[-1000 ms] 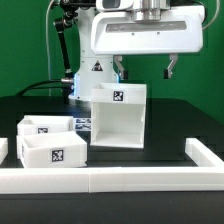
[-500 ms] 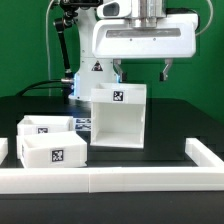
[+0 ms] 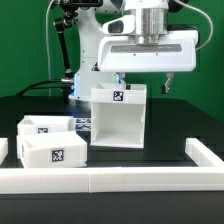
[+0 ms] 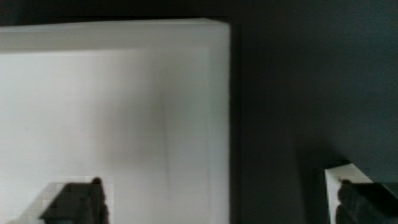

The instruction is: Assemble drawer

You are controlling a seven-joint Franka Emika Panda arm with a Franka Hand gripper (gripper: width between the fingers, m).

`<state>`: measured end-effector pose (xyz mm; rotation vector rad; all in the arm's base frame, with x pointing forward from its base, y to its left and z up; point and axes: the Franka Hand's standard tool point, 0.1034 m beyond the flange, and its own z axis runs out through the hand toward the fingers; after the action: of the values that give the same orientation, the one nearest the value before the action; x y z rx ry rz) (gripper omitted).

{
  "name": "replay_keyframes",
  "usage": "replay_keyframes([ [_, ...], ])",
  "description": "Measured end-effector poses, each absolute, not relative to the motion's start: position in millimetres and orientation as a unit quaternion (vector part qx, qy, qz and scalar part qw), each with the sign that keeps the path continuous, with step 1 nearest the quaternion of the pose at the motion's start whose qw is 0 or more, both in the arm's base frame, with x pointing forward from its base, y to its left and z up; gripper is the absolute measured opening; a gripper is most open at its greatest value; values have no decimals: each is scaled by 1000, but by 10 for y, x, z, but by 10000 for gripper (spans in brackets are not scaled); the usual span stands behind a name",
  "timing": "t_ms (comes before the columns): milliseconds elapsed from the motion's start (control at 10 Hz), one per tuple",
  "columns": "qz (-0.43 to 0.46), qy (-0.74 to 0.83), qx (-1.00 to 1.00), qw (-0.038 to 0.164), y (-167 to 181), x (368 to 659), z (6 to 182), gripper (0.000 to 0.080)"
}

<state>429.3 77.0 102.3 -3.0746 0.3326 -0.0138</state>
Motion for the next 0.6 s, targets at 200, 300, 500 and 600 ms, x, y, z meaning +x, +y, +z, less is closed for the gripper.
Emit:
replay_keyframes([
  [200, 1, 107, -994, 24, 767, 4242, 985, 623],
  [300, 3, 107, -994, 23, 765, 4229, 977, 623],
  [500, 3, 106, -994, 23, 760, 4229, 977, 265],
  [600, 3, 106, -994, 23, 760, 4229, 977, 265],
])
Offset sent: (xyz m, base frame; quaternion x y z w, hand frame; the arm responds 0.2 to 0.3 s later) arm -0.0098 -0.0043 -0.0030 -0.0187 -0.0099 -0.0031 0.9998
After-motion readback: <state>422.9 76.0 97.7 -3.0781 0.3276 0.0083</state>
